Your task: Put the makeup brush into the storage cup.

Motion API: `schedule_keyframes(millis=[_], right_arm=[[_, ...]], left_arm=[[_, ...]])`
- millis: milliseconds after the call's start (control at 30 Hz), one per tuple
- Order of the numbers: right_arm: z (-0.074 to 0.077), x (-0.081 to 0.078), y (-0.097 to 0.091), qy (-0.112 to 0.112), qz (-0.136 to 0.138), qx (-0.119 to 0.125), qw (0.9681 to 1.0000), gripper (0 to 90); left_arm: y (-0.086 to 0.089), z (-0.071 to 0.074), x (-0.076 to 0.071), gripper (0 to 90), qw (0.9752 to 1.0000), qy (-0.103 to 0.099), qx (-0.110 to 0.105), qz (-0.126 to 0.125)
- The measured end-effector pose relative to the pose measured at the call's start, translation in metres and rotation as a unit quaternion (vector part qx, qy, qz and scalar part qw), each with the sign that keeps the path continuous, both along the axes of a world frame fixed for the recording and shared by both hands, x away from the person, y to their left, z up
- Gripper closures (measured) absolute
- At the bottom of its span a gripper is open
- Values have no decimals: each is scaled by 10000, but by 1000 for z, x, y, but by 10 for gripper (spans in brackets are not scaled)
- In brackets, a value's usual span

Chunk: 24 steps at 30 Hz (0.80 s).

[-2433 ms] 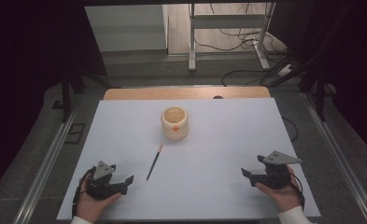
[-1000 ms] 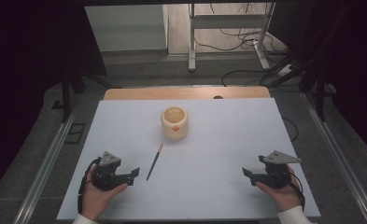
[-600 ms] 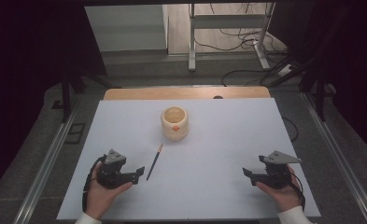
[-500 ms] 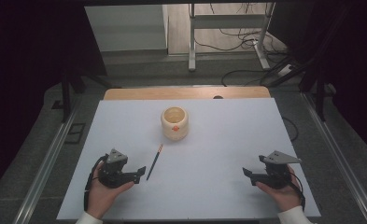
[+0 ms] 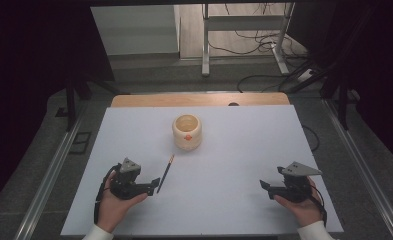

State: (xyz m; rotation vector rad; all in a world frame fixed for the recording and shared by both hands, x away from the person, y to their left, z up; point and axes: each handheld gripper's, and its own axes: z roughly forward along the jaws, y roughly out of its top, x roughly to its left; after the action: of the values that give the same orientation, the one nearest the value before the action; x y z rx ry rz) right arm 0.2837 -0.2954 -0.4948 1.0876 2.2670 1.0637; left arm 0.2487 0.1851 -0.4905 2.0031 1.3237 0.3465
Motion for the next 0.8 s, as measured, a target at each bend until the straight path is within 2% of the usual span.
schedule_keyframes(millis=[800], right_arm=[[0, 0, 0, -9, -28, -58, 10000, 185]], left_arm=[[-12, -1, 15, 194, 9996, 212, 87, -159]])
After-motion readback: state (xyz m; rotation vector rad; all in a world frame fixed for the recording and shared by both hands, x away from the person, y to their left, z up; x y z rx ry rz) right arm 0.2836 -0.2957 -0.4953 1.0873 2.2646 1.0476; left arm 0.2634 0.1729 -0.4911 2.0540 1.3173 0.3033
